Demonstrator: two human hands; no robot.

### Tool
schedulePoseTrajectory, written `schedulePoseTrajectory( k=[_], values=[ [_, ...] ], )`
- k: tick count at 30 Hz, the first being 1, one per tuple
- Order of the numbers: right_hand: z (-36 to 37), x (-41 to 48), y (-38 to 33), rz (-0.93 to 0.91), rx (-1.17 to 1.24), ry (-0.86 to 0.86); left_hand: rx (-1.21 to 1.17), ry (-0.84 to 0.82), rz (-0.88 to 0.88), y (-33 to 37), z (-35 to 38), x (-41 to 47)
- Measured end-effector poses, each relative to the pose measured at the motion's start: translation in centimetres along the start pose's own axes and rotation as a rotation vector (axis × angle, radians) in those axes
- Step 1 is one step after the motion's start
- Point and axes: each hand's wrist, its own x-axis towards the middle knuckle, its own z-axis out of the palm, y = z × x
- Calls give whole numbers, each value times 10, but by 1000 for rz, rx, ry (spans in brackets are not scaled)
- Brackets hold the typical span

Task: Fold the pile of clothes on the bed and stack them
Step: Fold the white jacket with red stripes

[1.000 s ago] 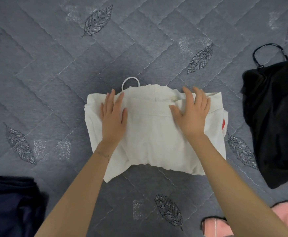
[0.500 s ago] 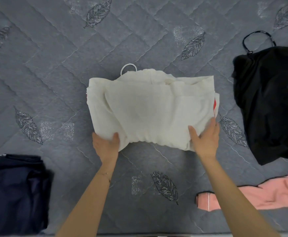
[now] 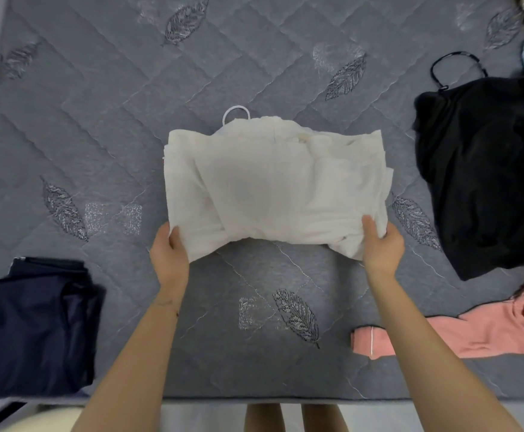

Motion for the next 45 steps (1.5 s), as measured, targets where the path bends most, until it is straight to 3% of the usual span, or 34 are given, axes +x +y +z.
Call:
schedulePoseTrajectory(
  k=[6,11,15,19,22,25,28,32,36,39,43,45],
  values=[
    [-20,1,5,-1,-93,81,200,53,25,-21,-37,7],
    [-31,3,18,87,-49,235,126,126,-40,-25,-41,9],
    [-29,4,20,95,-73,257,4,204,-120,-21,-37,16],
    [-23,2,19,54,-237,95,13,96,-158,-22,-30,19],
    [-16,0,10,-150,-351,8,103,-20,-58,-18,-26,20],
    [3,3,-12,-297,-294,-78,251,16,100,-8,-19,24],
    [28,8,-36,-244,-158,-182,217,-86,186,6,-4,26],
    [50,17,-52,-189,-247,-151,40,-246,30,29,27,22],
    [51,28,-55,-212,-370,-190,-27,-187,-211,40,48,24],
    [52,36,-55,-393,-501,-223,-47,-167,-117,44,54,17],
    [56,43,-62,-404,-446,-237,-190,-241,20,49,58,0],
    [55,47,-66,-416,-410,-193,-129,-263,41,46,61,1]
  ],
)
